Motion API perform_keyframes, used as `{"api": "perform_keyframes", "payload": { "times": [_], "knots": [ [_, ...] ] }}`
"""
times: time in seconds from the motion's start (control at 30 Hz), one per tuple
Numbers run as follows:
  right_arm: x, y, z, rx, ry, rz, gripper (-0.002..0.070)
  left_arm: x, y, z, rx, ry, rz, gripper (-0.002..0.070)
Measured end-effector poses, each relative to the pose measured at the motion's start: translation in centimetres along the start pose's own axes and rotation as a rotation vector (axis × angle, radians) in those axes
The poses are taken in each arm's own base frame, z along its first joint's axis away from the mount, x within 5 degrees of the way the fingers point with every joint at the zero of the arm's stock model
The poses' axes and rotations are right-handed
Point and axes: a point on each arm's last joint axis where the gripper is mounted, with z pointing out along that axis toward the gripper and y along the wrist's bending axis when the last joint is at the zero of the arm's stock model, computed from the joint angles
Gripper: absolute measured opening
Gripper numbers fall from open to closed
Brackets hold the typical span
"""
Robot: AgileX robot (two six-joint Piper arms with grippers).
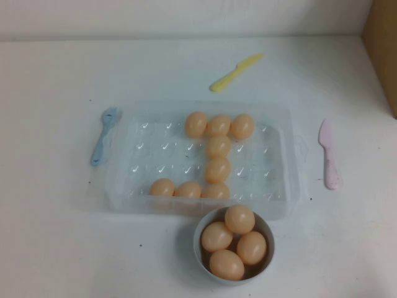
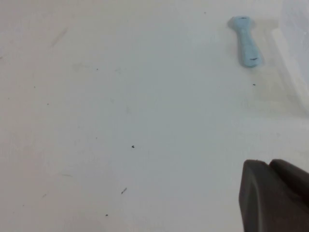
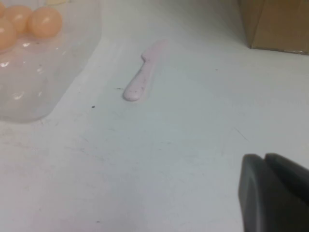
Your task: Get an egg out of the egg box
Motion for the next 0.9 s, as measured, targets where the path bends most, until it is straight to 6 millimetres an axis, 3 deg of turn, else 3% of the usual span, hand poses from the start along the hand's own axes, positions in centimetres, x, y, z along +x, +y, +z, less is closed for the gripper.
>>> {"api": "perform_keyframes", "payload": {
  "times": [0.9],
  "knots": [
    [0.01,0.0,0.0,0.0,0.001,0.0,-0.0017,0.0,0.36,-0.01,-0.04,0.002,0.101,-0.0005]
  ]
}}
